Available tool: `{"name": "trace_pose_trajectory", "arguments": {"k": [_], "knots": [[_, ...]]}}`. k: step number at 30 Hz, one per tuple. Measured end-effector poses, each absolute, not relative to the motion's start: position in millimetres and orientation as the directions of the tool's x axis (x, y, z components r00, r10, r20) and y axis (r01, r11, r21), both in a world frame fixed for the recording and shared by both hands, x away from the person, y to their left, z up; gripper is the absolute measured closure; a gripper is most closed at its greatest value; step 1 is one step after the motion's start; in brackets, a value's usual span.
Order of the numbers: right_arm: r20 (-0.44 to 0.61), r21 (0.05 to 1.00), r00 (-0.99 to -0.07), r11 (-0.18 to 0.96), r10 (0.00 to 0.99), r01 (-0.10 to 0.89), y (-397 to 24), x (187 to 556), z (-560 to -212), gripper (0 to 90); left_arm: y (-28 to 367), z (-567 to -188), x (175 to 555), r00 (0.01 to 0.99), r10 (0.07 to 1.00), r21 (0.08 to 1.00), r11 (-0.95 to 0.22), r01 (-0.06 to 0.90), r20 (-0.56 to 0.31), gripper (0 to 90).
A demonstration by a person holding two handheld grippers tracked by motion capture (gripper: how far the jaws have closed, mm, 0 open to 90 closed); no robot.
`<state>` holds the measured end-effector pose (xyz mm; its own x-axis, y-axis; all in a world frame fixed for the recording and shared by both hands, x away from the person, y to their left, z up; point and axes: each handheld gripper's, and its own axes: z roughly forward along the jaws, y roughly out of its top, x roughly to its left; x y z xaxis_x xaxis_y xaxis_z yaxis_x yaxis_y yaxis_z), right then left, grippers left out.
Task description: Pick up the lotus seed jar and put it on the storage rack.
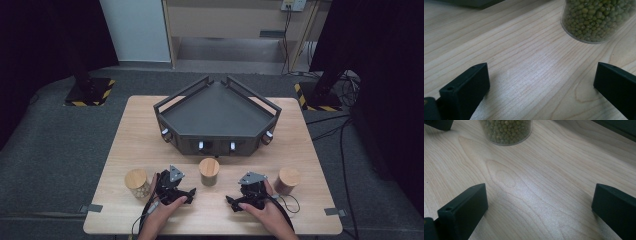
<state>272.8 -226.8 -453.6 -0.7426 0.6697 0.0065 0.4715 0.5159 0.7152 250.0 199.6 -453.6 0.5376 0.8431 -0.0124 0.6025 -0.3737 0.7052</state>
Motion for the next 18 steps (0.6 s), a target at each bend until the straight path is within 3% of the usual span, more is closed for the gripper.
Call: {"name": "trace_pose_trajectory", "arguments": {"k": [18], "knots": [[0.007,0.715,-0.741,0.515,0.671,0.473,-226.7,272.4,-453.6,0.7,201.6,-453.8,249.2,0.535,0.845,0.709,-0.363,0.604,-0.024,0.0]]}}
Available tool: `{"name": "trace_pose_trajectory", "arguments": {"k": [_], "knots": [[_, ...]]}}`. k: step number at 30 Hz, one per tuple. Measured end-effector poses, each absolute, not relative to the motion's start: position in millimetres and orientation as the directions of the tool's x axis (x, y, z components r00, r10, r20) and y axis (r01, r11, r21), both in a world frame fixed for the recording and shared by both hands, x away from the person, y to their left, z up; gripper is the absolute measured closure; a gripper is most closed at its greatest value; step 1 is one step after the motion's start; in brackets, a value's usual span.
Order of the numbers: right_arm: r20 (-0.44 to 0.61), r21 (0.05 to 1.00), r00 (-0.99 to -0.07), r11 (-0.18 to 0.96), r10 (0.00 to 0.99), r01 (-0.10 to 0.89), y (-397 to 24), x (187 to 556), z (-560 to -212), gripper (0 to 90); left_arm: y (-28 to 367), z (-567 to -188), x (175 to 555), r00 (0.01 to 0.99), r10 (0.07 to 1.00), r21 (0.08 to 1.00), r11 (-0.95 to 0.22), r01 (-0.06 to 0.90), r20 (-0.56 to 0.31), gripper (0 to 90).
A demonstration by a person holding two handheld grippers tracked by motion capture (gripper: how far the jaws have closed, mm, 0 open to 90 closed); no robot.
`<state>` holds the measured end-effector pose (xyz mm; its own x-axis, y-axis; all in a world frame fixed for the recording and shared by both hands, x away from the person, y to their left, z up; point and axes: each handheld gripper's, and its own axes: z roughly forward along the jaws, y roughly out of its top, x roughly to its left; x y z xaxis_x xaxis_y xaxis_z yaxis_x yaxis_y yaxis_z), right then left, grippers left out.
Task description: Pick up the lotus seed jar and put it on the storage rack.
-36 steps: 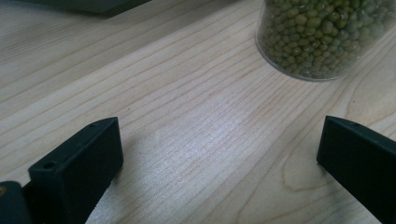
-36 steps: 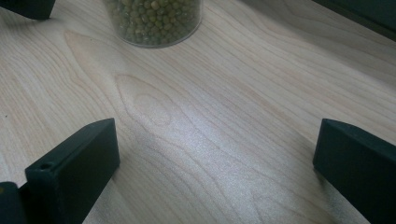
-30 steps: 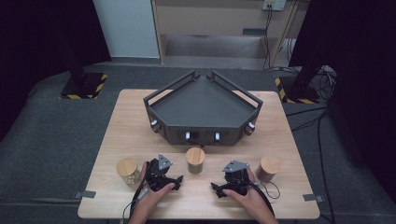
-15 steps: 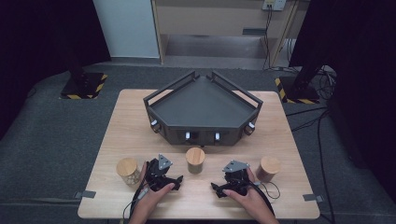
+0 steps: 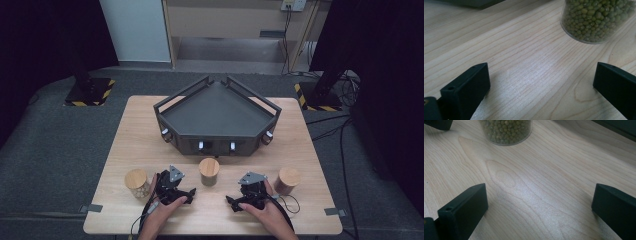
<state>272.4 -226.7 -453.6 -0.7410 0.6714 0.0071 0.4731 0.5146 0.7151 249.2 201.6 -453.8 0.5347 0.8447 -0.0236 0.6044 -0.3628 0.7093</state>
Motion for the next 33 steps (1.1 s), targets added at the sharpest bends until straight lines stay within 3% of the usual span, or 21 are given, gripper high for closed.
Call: {"name": "trace_pose_trajectory", "arguments": {"k": [33], "knots": [[0.007,0.715,-0.740,0.514,0.673,0.474,-226.6,272.1,-453.6,0.7,198.4,-423.5,226.0,0.554,0.833,0.742,-0.378,0.553,0.011,2.2]]}}
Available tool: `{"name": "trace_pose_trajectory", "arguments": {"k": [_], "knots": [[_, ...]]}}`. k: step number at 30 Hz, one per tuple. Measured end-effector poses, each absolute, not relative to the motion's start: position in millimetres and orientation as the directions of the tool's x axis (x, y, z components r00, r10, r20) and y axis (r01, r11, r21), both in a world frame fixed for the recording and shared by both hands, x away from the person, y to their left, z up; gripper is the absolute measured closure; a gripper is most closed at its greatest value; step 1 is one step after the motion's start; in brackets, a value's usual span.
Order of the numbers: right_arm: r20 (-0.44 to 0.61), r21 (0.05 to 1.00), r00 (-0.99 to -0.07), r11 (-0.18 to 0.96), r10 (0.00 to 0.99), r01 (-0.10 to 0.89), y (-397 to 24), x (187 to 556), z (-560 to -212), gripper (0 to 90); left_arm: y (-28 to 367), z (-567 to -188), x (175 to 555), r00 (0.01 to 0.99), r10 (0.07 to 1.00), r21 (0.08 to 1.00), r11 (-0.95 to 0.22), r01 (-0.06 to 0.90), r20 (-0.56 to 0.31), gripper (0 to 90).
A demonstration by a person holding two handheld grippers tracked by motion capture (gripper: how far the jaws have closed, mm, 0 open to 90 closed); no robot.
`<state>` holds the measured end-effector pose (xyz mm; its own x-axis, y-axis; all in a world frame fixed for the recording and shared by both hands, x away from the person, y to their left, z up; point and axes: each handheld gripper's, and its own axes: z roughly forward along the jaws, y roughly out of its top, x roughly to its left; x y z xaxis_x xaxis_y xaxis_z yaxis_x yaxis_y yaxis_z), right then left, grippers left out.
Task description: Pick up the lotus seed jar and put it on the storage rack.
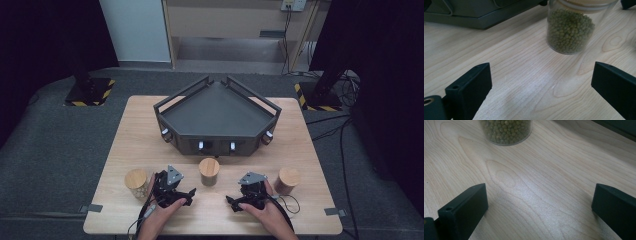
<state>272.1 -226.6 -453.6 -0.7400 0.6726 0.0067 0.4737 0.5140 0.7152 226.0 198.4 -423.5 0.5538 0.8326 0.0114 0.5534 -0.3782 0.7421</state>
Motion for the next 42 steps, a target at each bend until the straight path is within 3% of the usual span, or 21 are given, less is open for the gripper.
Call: {"name": "trace_pose_trajectory", "arguments": {"k": [42], "knots": [[0.007,0.715,-0.740,0.514,0.673,0.474,-226.6,272.1,-453.6,0.7,207.8,-396.8,217.0,0.560,0.828,0.755,-0.386,0.530,0.030,2.3]]}}
